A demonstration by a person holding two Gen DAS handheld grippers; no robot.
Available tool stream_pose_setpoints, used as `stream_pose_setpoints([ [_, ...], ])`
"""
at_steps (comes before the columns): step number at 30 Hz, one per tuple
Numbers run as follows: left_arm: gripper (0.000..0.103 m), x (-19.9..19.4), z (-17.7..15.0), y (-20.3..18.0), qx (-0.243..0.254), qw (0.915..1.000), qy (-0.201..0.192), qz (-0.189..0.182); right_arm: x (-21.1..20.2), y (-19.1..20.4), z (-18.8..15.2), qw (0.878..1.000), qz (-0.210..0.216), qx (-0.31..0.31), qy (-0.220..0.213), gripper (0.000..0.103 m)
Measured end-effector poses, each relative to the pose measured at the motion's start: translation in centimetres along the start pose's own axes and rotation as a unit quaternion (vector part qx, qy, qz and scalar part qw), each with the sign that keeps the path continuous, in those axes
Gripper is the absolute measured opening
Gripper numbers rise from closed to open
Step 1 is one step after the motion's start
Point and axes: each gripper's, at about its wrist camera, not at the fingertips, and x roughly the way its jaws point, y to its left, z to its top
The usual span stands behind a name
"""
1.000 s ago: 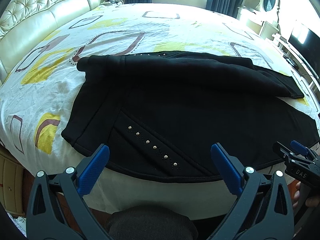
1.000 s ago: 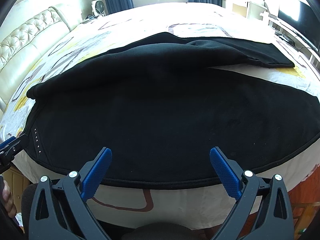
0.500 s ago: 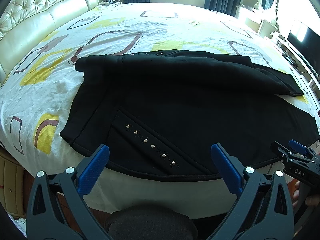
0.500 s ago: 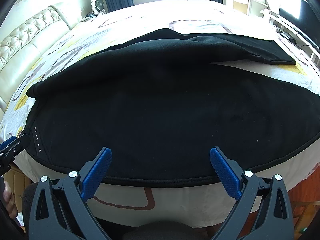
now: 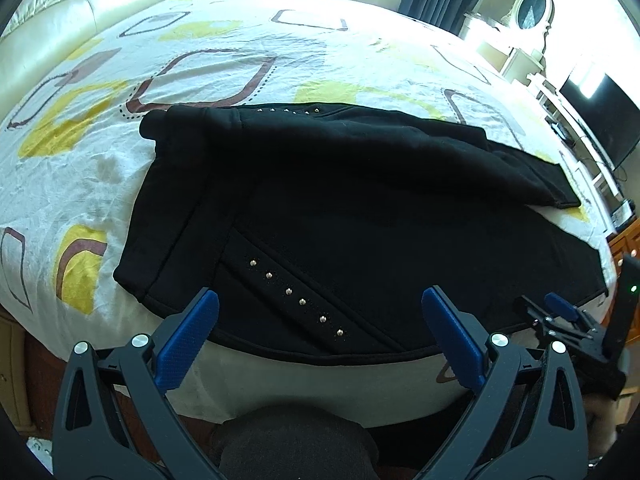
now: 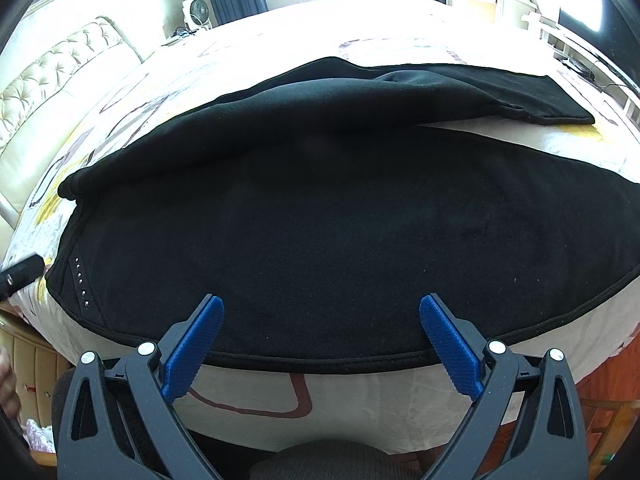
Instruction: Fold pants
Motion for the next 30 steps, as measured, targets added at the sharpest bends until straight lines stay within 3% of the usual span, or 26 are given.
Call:
stream_pose_setpoints([
  [4,0.101,-1.3,3.2,3.9,-0.023,0.9979,-0.008,-0.059,-0.2,0.1,0.8,1.0,0.004,-0.012,-0.003,0.098],
  [8,0.101,-0.7,6.9,9.6,-0.074,0.9951,-0.007,-0.065,-0.8,0.4,1.2,0.999,0.002,-0.03,-0.013,0.098],
  [10,0.101,0.6,8.9,13.0,-0.117,0.9899,0.005,-0.079,-0.8,0.5,1.5,0.999,0.005,-0.036,-0.014,0.098],
  [12,0.101,2.0,10.9,15.8,-0.149,0.982,0.008,-0.116,-0.6,0.7,1.5,0.999,0.01,-0.039,-0.009,0.098],
  [15,0.101,4.6,13.5,18.4,-0.169,0.9738,0.021,-0.151,0.0,0.9,1.4,0.999,0.021,-0.04,0.007,0.098],
  [18,0.101,7.8,15.2,19.5,-0.18,0.9621,0.051,-0.198,0.6,1.1,1.4,0.998,0.027,-0.044,0.018,0.098],
  [20,0.101,10.3,15.9,19.5,-0.188,0.9488,0.088,-0.238,0.9,1.2,1.6,0.998,0.033,-0.046,0.025,0.098],
  [22,0.101,12.1,16.4,19.3,-0.188,0.9436,0.111,-0.248,1.1,1.3,2.2,0.997,0.044,-0.048,0.028,0.098],
  [25,0.101,13.4,17.7,18.6,-0.172,0.9399,0.116,-0.271,1.4,1.8,4.2,0.996,0.068,-0.056,0.016,0.098],
  [28,0.101,14.6,18.5,18.0,-0.174,0.9233,0.133,-0.315,1.4,1.8,7.1,0.992,0.099,-0.075,-0.01,0.098],
  [30,0.101,15.4,18.7,17.6,-0.171,0.9203,0.149,-0.319,1.8,1.8,9.9,0.99,0.099,-0.096,-0.026,0.098],
])
